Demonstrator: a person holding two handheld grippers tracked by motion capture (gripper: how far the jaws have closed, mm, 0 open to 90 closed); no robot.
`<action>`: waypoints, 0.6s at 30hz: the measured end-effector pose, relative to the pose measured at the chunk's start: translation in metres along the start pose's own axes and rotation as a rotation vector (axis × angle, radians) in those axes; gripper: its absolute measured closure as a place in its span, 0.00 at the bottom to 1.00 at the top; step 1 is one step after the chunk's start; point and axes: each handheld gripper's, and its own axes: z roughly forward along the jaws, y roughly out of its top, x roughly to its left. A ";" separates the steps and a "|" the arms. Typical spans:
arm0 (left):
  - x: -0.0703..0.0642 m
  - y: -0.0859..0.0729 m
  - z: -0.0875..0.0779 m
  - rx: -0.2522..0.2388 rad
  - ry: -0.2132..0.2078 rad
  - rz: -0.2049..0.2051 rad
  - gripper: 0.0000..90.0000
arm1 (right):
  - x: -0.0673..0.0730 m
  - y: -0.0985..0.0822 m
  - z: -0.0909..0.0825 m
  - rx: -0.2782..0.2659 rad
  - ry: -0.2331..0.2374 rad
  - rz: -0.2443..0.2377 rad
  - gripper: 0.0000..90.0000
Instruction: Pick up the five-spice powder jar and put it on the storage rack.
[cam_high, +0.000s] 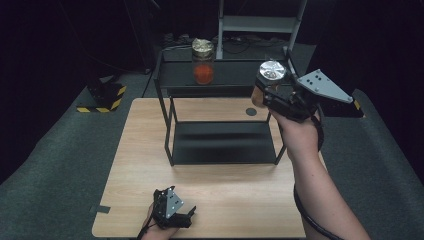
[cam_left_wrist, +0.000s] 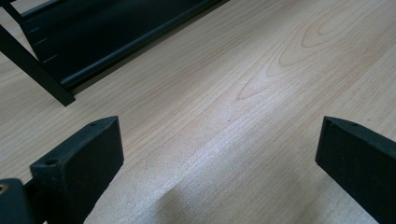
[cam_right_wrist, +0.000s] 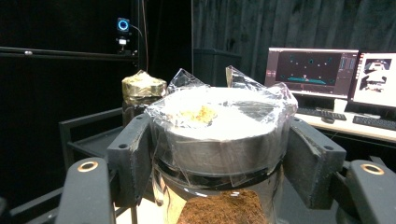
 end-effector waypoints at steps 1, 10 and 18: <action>0.000 0.000 0.000 0.000 -0.001 -0.001 0.01 | 0.000 0.001 0.003 0.002 -0.002 -0.005 0.35; 0.001 -0.001 -0.001 -0.007 -0.004 -0.009 0.01 | -0.004 0.002 0.025 0.014 -0.002 0.006 0.35; 0.003 -0.003 -0.001 -0.015 -0.006 -0.021 0.01 | -0.005 0.009 0.048 0.026 -0.020 0.002 0.35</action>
